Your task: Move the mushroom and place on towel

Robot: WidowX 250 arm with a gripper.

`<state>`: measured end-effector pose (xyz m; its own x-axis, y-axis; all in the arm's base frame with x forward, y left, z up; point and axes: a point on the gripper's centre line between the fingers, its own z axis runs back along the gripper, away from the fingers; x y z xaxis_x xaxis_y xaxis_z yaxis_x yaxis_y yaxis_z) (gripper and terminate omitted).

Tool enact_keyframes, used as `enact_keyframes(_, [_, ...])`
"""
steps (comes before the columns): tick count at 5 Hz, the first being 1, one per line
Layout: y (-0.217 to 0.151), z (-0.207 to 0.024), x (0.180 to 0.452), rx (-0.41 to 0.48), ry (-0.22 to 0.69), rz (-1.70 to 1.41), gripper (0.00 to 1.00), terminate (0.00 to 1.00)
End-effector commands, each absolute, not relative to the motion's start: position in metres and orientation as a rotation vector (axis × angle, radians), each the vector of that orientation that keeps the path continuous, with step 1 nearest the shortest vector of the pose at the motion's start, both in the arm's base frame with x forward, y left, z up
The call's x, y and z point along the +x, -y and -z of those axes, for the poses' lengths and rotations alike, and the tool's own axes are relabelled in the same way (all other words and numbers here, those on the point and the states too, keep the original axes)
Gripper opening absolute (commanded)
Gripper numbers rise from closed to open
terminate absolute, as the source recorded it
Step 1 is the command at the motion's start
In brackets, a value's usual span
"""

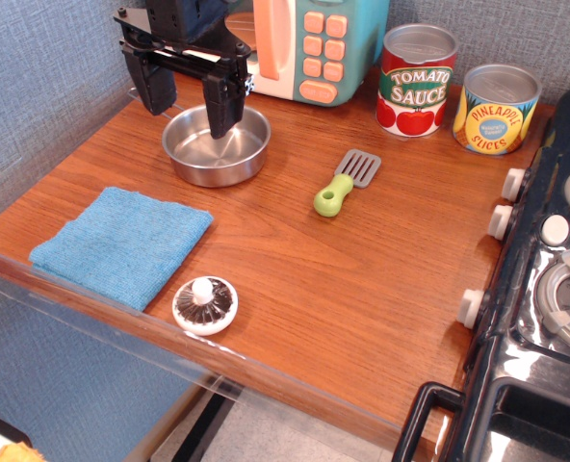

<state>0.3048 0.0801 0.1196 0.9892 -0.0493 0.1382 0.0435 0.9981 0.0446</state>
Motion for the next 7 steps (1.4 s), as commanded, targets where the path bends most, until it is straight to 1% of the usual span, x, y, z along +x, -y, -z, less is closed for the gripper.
enact_keyframes(1, [-0.08, -0.12, 0.305, 0.042, 0.14, 0.047, 1.0, 0.0])
enact_keyframes(2, [-0.077, -0.124, 0.292, 0.041, 0.166, 0.049, 1.0, 0.0])
enact_keyframes(3, [-0.073, -0.121, 0.275, 0.034, 0.184, 0.067, 1.0, 0.0])
enact_keyframes(4, [-0.062, -0.108, 0.25, 0.034, 0.169, 0.106, 1.0, 0.0])
enact_keyframes(5, [-0.049, -0.087, 0.24, 0.038, 0.122, 0.134, 1.0, 0.0])
enact_keyframes(7, [-0.033, -0.053, 0.235, 0.054, 0.073, 0.158, 1.0, 0.0])
